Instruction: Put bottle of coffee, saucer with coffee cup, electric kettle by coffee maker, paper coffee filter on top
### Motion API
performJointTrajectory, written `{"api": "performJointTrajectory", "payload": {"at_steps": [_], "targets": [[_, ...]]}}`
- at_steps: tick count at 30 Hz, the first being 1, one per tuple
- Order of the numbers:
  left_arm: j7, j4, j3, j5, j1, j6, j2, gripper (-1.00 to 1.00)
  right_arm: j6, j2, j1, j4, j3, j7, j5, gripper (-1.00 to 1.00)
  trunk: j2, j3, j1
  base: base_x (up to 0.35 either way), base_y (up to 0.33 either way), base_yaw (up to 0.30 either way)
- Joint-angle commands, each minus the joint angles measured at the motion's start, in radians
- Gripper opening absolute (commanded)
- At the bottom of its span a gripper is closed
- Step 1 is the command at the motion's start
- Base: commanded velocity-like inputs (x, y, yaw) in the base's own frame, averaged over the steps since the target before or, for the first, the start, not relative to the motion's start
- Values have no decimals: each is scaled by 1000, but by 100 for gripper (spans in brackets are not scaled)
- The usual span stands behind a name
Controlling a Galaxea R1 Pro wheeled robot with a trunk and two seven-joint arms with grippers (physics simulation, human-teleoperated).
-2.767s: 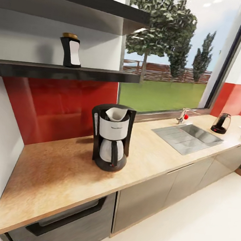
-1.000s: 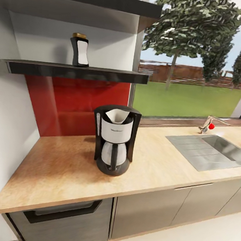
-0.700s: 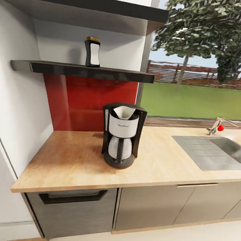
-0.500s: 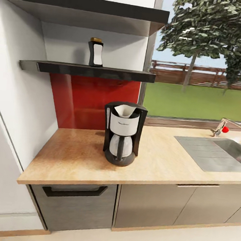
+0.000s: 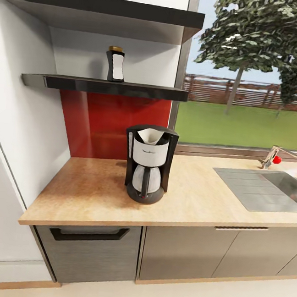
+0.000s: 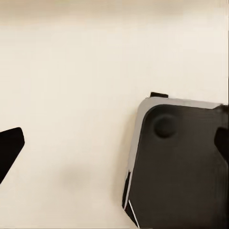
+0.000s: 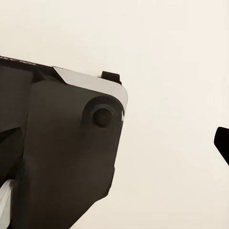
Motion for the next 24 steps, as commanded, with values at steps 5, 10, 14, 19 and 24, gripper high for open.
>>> {"api": "performJointTrajectory", "payload": {"at_steps": [5,10,14,19,24], "targets": [[-1,-232,1,-46,-28,-115,-6,100,-24,7,0,-1,-8,-2,9,100,-2,-2,1,0,0,0],[-3,-452,-1,-50,-77,-139,-17,100,-76,9,0,1,-8,0,8,100,-2,-2,1,0,0,0],[-1,-630,-24,-45,-119,-132,-30,100,-96,10,0,1,-8,1,7,100,-2,-2,1,0,0,0],[1,-749,-73,-43,-170,-127,-38,100,-101,10,0,1,-8,2,7,100,-2,-2,1,0,0,0],[6,-842,-88,-47,-230,-113,-48,100,-102,14,0,1,-8,2,7,100,-2,-2,1,0,0,0]]}}
